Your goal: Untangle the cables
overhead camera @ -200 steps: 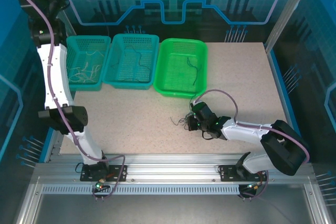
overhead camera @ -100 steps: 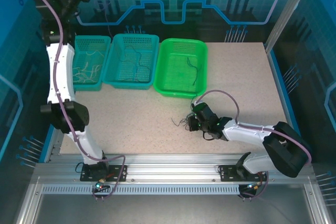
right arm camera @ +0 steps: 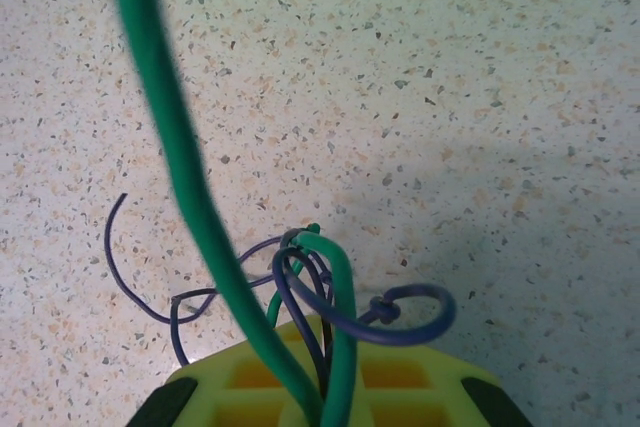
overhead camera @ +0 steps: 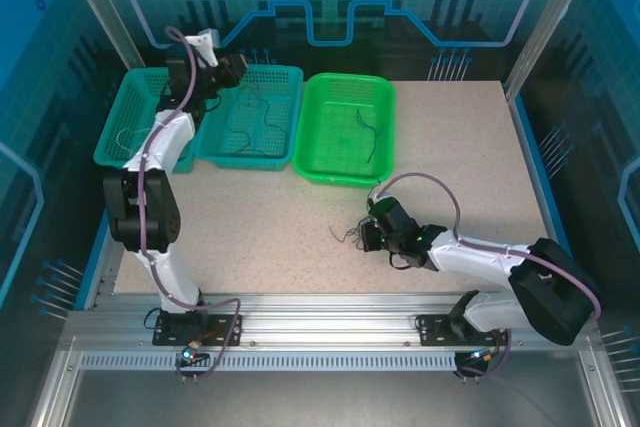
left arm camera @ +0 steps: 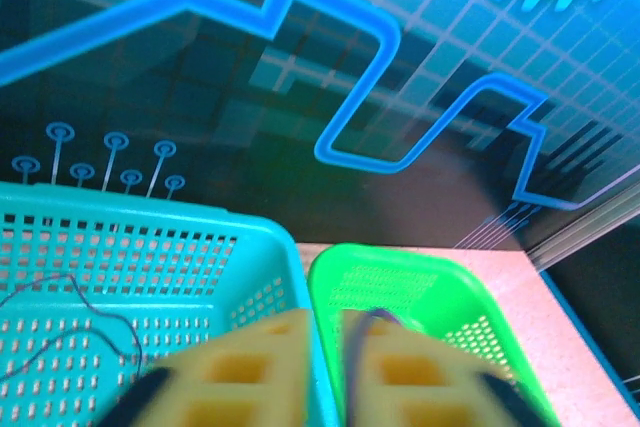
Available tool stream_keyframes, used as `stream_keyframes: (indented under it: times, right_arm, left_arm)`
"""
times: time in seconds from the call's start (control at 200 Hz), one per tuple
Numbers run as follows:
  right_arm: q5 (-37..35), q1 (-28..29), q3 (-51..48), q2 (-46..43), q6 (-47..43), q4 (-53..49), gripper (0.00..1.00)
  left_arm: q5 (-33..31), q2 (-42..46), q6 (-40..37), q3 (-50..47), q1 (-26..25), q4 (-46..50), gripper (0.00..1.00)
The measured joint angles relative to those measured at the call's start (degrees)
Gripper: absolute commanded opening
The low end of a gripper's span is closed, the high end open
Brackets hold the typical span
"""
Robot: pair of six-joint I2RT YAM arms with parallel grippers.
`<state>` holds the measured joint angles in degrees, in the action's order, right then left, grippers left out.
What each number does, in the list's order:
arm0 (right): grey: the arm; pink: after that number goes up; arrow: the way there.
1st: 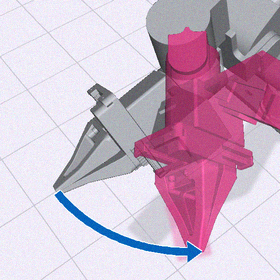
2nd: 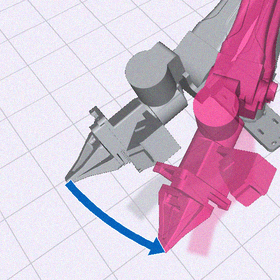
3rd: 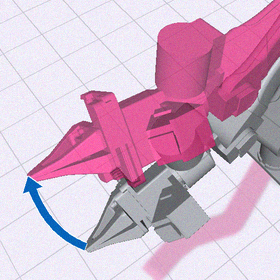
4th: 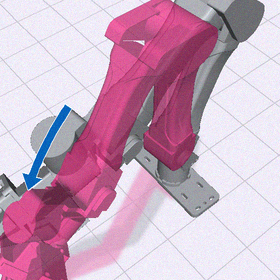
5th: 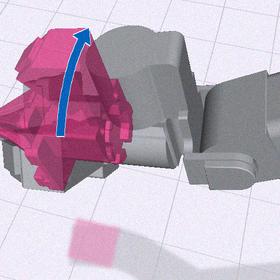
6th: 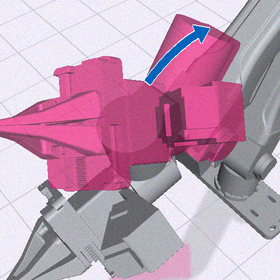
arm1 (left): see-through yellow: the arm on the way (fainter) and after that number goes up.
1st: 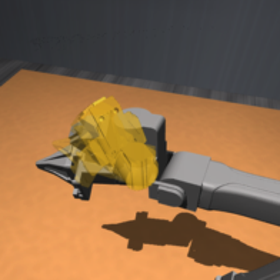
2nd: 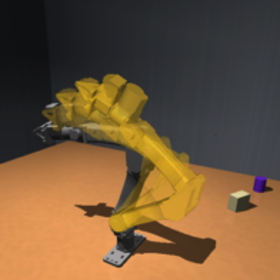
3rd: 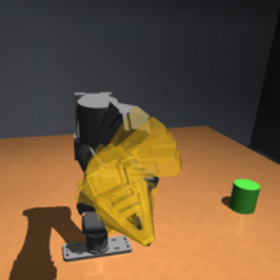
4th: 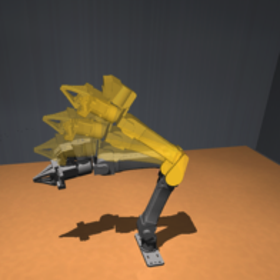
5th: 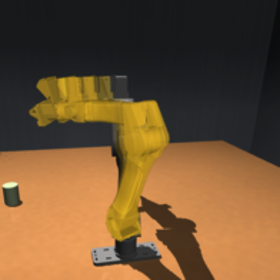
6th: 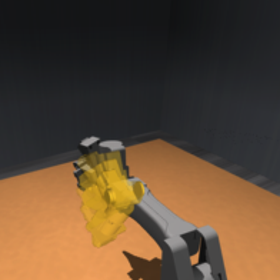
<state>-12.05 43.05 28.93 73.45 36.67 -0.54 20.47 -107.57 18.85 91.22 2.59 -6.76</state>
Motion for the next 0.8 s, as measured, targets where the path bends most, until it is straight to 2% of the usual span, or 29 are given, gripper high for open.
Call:
stream_keyframes:
  times: [0.06,0.145,0.255,0.4,0.495,0.645,0.8]
  right_arm:
    - [-0.17,0.0,0.0,-1.03,0.0,-0.52,0.03]
    - [-0.83,0.0,0.0,-2.8,0.0,-1.49,0.03]
    - [-1.36,0.0,0.0,-5.01,-0.02,-2.34,0.03]
    - [-1.44,0.0,0.0,-5.97,-0.28,-2.91,0.03]
    - [-1.03,0.0,0.24,-5.97,-0.74,-3.54,0.03]
    - [0.52,0.0,2.71,-5.97,-1.29,-4.44,0.03]
    - [2.71,-0.11,6.71,-6.01,-2.27,-5.2,0.03]
  left_arm:
    - [-1.14,-0.02,-0.9,-0.33,-0.44,0.15,0.68]
    - [-2.14,0.44,-1.68,-1.03,-0.5,0.07,0.78]
    - [-3.28,2.49,-2.34,-1.95,-0.5,0.83,0.83]
    - [-3.17,8.92,-2.49,-3.56,-0.85,1.36,0.83]
    - [-1.42,16.39,-2.47,-8.52,-2.01,-1.29,0.82]
    - [6.62,29.55,-2.32,-21.64,-6.73,-10.58,0.78]
    - [15.78,37.35,-5.88,-34.86,-13.35,-15.19,0.77]
